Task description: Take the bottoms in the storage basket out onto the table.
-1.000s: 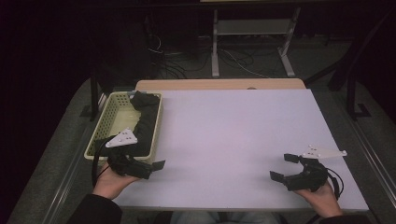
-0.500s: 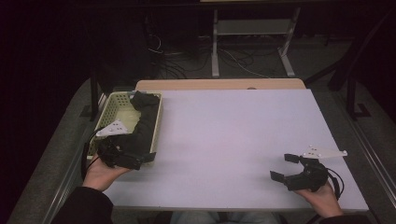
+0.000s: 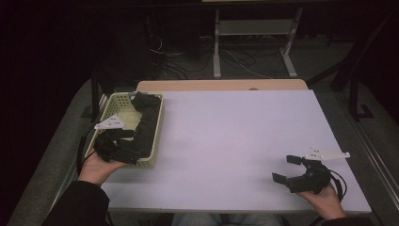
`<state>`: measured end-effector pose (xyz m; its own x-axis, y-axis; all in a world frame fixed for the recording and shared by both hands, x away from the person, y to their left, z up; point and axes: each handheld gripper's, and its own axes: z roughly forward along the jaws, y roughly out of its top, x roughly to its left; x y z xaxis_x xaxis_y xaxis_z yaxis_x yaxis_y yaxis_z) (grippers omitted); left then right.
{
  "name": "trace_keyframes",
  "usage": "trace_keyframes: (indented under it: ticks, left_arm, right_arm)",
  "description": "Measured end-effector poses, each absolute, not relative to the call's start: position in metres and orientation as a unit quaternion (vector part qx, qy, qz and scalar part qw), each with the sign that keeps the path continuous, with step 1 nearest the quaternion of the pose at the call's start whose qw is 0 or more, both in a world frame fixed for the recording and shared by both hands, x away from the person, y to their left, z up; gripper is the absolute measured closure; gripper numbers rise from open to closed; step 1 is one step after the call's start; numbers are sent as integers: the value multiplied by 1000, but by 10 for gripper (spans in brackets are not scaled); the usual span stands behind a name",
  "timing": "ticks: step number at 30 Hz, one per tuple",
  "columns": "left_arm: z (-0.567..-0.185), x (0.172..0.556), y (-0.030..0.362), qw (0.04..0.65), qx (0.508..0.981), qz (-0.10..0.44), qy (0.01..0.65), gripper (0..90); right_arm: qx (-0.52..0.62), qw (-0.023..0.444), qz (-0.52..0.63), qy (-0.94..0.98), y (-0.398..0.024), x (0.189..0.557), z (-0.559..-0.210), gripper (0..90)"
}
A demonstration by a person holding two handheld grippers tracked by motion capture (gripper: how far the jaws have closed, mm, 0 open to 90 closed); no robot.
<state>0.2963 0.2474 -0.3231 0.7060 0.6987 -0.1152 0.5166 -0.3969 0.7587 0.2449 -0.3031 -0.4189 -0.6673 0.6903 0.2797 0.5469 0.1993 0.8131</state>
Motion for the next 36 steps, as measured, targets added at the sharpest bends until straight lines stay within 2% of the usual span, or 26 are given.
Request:
trace_keyframes:
  ticks: [15, 36]
  left_arm:
    - [-319, 322, 257, 379, 840, 109, 372, 0]
    - [-330, 357, 266, 353, 830, 99, 420, 0]
  right_arm:
    - [401, 73, 488, 772, -303, 245, -419, 1]
    - [400, 75, 485, 774, -304, 245, -420, 1]
